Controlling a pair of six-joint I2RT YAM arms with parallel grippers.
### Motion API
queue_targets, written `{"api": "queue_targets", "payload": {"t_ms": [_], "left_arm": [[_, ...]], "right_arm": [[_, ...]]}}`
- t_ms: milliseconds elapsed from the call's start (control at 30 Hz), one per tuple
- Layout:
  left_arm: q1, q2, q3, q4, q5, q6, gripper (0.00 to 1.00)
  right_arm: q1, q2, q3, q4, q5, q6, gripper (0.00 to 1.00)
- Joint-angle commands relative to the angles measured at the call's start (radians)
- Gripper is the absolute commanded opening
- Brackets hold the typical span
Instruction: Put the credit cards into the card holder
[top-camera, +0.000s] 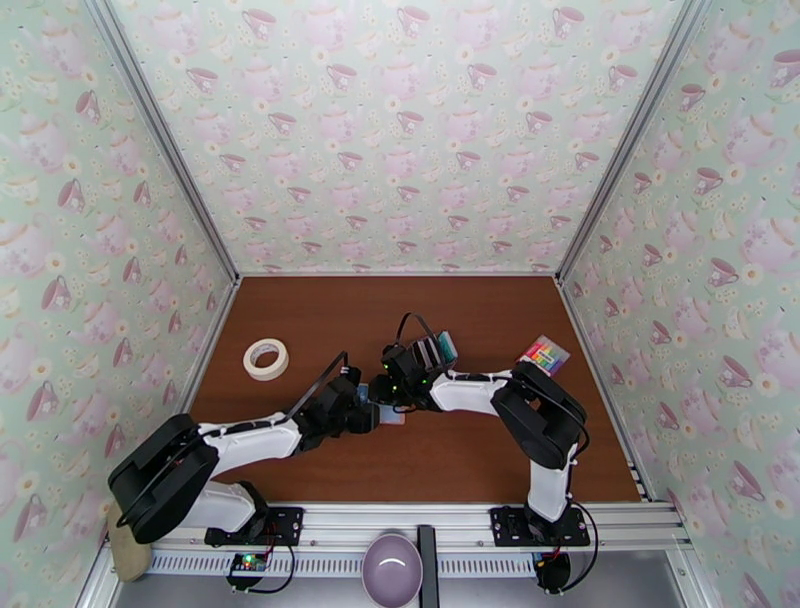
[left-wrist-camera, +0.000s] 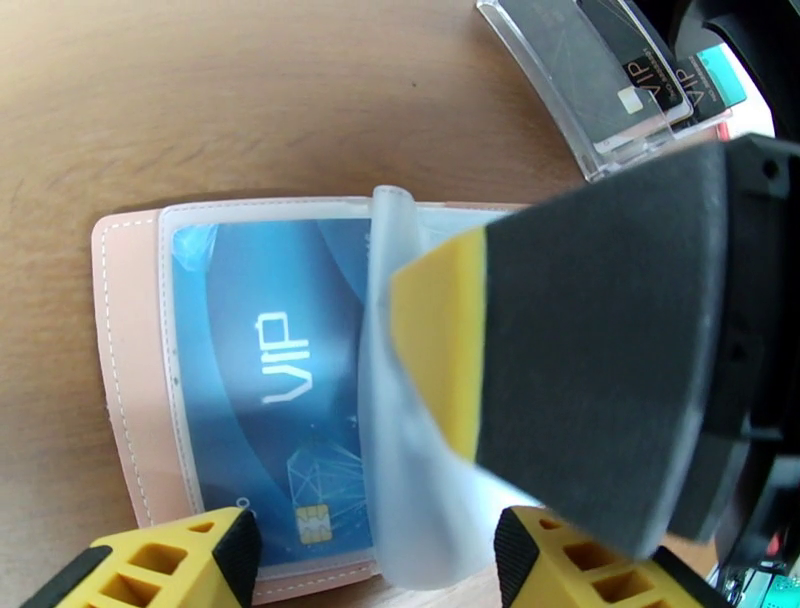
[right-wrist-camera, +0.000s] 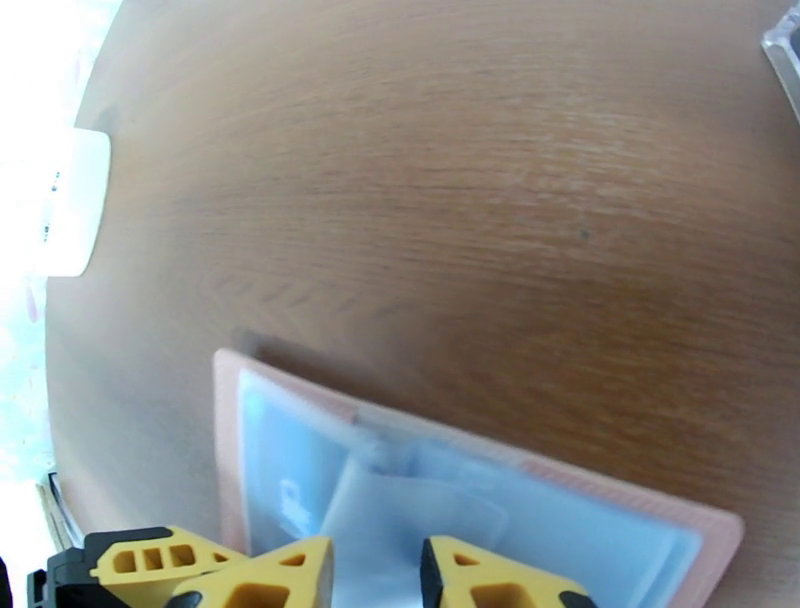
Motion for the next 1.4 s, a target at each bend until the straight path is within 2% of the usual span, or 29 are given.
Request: {"api": "queue_targets", "payload": {"t_ms": [0,433,767,1367], "left_arm": [[-0.006,0.056,-0.022,-0.089,0.002,-0.003,0.67],[-0.009,0.065,-0.035,-0.092,-0.009,-0.024,0.53],[-0.009,0.053,-0.041,-0.097,-0.015,-0.032,0.51],[-0.009,0.032,-0.04,-0.106,-0.012,-0.032,0.51]], "right_arm": [[0.01,0.019,-0.003,0.035,-0.042,0.029,0.3],[0.01,-0.029,-0.021,0.058,-0.049,0.04,0.3],[-0.01,-0.142,-0.107,0.024,0.034,0.029,0.33],[-0.028,-0.141,-0.108,-0.036,0.092,-0.004,0.36]]}}
